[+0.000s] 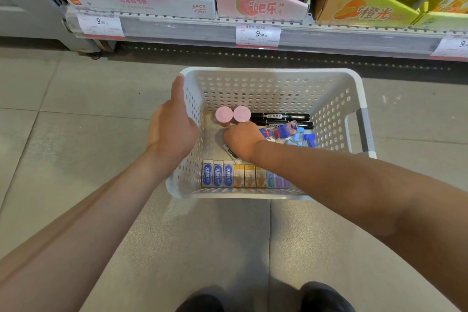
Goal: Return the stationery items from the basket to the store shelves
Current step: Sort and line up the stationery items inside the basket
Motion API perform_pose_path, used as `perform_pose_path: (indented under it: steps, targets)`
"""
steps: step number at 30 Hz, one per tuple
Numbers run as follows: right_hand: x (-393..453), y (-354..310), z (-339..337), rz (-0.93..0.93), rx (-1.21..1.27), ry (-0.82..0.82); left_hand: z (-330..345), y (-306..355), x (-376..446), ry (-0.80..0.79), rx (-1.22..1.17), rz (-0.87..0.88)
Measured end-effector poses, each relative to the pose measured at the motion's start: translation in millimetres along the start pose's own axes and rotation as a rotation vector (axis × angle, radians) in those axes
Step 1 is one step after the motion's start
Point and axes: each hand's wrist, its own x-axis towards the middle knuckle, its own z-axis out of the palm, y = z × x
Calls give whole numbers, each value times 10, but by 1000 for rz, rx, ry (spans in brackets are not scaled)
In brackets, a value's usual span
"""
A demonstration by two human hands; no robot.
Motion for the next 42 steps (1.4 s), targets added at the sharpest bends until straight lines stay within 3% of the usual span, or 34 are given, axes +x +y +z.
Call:
perform_pose_path:
  steps: [7, 12, 14, 16, 20, 28, 30, 35, 39, 42]
  targets:
    - [-53, 32, -75, -38, 28, -25, 41, -59, 25, 17, 13, 34]
    - [-134, 100, -64, -76, 103, 137, 39, -67, 22, 19, 10, 46]
    - [-190, 117, -65, -10, 285, 253, 44, -71, 19, 28, 15, 59]
    - [-289, 143, -101, 84, 625, 325, 51, -71, 20, 32, 21, 69]
    - [-463, 308, -174, 183, 1210, 170, 58, -82, 38, 38, 20, 60]
    - [-682, 681, -208, 297, 1498, -19, 52, -75, 9, 47, -3, 59]
    - [-747, 781, -260, 263, 1418, -36, 47, -74, 12, 52, -2, 51]
    - [-829, 932, -274, 245, 842, -287, 36, -73, 7, 54, -6, 58]
    - [-868, 955, -180, 299, 637, -405, 52, -92, 31, 56, 4, 57]
    - [-885, 937, -115, 342, 643, -436, 49, -98, 35, 54, 6, 51]
